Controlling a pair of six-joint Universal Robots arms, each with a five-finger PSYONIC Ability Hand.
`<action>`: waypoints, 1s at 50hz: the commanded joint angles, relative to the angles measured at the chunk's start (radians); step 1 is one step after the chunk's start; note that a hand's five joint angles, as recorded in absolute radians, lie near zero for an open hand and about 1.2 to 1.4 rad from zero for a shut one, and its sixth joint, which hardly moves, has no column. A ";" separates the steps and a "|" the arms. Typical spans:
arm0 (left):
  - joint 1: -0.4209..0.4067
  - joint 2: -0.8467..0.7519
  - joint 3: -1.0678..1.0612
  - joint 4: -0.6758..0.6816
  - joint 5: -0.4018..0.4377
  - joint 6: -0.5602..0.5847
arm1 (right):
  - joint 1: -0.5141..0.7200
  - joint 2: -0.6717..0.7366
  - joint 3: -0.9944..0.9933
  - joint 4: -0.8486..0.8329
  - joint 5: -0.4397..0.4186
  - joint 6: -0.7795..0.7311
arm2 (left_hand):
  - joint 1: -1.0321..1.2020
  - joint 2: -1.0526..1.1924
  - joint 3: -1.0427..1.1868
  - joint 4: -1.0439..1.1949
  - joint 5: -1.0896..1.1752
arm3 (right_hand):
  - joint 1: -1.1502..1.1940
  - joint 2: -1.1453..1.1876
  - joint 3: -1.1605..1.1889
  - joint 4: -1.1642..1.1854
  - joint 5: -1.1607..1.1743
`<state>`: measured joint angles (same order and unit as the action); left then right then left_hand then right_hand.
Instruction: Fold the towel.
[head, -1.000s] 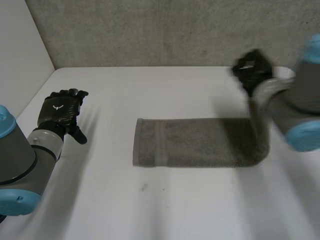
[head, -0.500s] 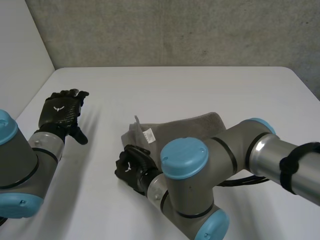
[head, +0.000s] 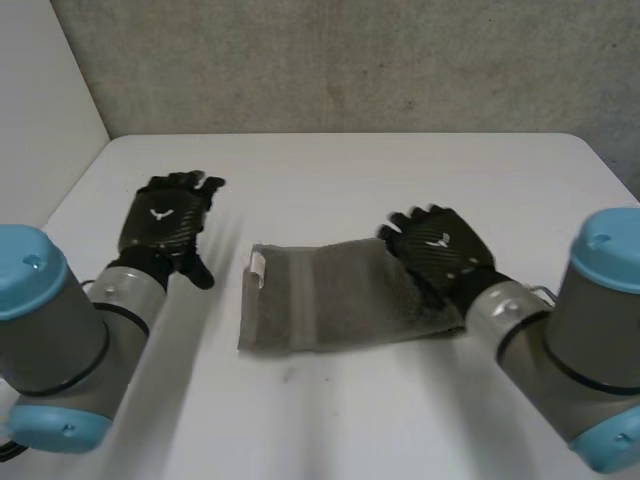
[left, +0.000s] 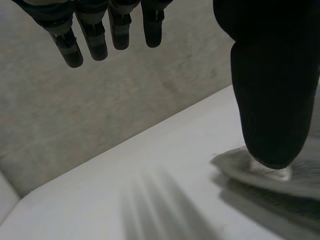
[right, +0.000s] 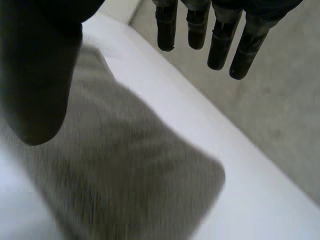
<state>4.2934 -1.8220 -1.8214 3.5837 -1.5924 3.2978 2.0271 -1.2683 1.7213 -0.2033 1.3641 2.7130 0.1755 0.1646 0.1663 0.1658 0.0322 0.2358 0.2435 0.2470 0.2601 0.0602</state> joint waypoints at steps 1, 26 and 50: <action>-0.070 -0.011 0.004 0.001 -0.003 0.005 | -0.128 0.067 0.092 -0.060 -0.036 -0.080 | -0.001 0.010 0.008 0.009 -0.032 | -0.037 -0.044 -0.048 -0.061 -0.036; -0.060 0.012 0.400 -0.509 -0.060 -0.211 | 0.117 0.132 -0.207 -0.084 -0.040 -0.283 | -0.001 0.010 0.008 0.009 -0.032 | 1.160 1.153 1.149 1.136 1.161; -0.066 -0.094 0.513 -0.553 -0.057 -0.339 | 0.185 0.109 -0.250 -0.133 -0.014 0.215 | -0.001 0.010 0.008 0.009 -0.032 | -0.061 -0.069 -0.073 -0.086 -0.060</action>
<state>4.2414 -1.8587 -1.2409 2.9160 -1.6508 2.9546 2.3938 -0.9575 1.3936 -0.2228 1.3154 2.2295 0.1755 0.1642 0.1659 0.1655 0.0322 0.2410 0.2420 0.2458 0.2592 0.0597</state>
